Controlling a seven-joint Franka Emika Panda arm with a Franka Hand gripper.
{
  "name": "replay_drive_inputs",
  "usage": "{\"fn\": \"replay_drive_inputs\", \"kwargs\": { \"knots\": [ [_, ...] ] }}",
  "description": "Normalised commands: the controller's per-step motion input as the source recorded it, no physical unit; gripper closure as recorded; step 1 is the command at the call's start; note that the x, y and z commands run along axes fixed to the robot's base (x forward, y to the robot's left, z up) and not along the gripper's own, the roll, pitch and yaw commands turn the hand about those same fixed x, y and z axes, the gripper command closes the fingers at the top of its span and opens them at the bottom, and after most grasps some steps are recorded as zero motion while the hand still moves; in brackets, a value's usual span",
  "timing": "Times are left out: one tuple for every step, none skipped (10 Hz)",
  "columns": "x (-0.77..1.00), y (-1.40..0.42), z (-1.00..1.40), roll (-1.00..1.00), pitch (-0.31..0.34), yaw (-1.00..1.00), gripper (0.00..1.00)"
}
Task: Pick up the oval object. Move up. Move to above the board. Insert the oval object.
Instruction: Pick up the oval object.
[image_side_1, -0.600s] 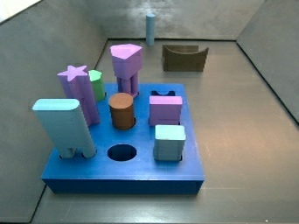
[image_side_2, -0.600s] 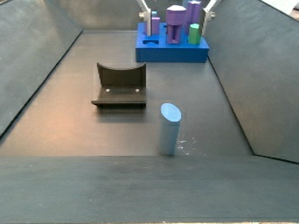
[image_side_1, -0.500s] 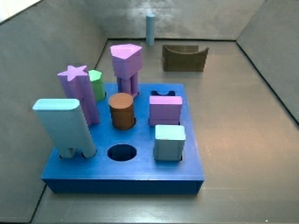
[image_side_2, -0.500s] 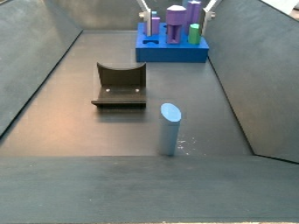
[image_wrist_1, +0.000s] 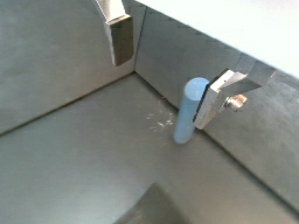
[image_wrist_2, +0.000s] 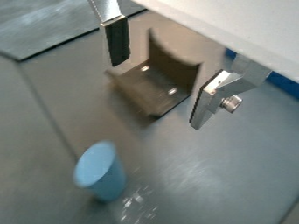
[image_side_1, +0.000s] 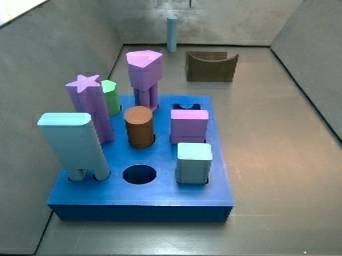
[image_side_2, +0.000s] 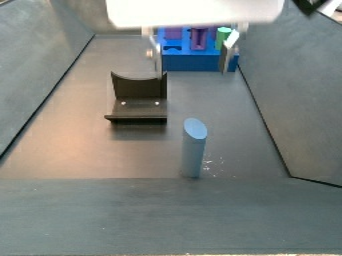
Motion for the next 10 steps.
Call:
{"fn": "replay_drive_inputs", "kwargs": {
  "knots": [
    [0.10, 0.69, -0.45, -0.05, -0.046, 0.37, 0.00],
    [0.00, 0.69, -0.62, -0.14, -0.106, 0.39, 0.00],
    [0.00, 0.70, -0.66, -0.15, -0.136, 0.40, 0.00],
    [0.00, 0.70, -0.67, -0.17, -0.114, 0.36, 0.00],
    [0.16, 0.63, -0.66, -0.23, -0.047, 0.31, 0.00],
    [0.19, 0.59, -0.57, -0.30, -0.033, 0.28, 0.00],
    [0.02, 0.51, -0.52, -0.32, -0.059, 0.27, 0.00],
    [0.00, 0.28, -0.40, -0.38, -0.056, 0.13, 0.00],
    [0.00, 0.00, -0.27, -0.21, -0.011, 0.07, 0.00],
    [-0.11, 0.00, -0.15, -0.09, -0.067, 0.02, 0.00]
  ]
}}
